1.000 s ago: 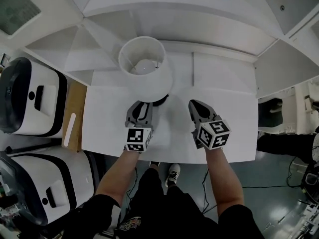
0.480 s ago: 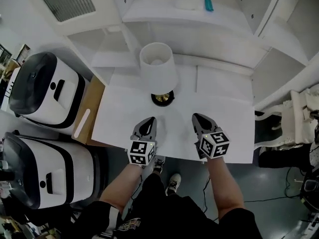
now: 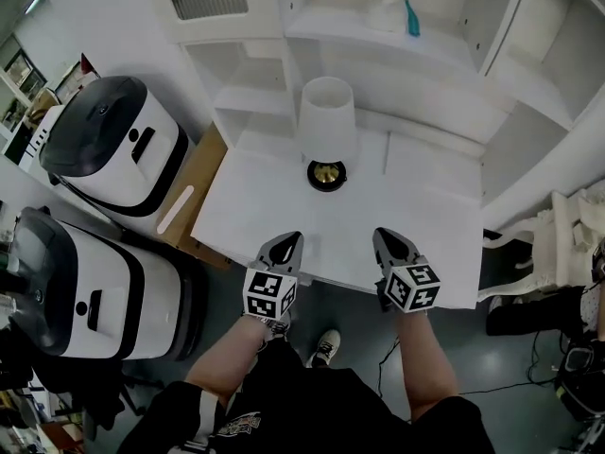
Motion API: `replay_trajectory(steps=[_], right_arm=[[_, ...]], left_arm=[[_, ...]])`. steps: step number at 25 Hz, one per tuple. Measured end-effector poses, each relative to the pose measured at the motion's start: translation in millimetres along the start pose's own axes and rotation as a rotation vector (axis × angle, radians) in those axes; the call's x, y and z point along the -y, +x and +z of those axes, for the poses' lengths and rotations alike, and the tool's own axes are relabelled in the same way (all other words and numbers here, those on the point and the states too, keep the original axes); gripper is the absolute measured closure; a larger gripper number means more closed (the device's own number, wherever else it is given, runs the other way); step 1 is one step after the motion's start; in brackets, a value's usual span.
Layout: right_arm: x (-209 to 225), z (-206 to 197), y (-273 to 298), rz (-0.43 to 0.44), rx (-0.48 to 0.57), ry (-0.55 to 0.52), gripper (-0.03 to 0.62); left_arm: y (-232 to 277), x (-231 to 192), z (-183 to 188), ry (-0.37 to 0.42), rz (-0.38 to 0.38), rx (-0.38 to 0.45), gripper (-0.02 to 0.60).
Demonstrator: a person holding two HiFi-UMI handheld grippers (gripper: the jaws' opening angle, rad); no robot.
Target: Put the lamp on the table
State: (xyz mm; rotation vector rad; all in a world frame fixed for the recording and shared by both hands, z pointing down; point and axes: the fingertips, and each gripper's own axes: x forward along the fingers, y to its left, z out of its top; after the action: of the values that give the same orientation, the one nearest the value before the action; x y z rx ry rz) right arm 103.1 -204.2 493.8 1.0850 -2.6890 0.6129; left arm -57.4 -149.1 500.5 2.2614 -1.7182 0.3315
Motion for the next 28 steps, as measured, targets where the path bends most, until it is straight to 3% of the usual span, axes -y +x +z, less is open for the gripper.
replay_trajectory(steps=[12, 28], right_arm=[[-51, -9, -25, -0.076, 0.054, 0.063, 0.569], [-145, -36, -39, -0.197, 0.079, 0.050, 0.569]], left_arm=[[-47, -14, -1, -0.023, -0.089, -0.009, 0.575], [-109, -55, -18, -0.051, -0.201, -0.016, 0.575]])
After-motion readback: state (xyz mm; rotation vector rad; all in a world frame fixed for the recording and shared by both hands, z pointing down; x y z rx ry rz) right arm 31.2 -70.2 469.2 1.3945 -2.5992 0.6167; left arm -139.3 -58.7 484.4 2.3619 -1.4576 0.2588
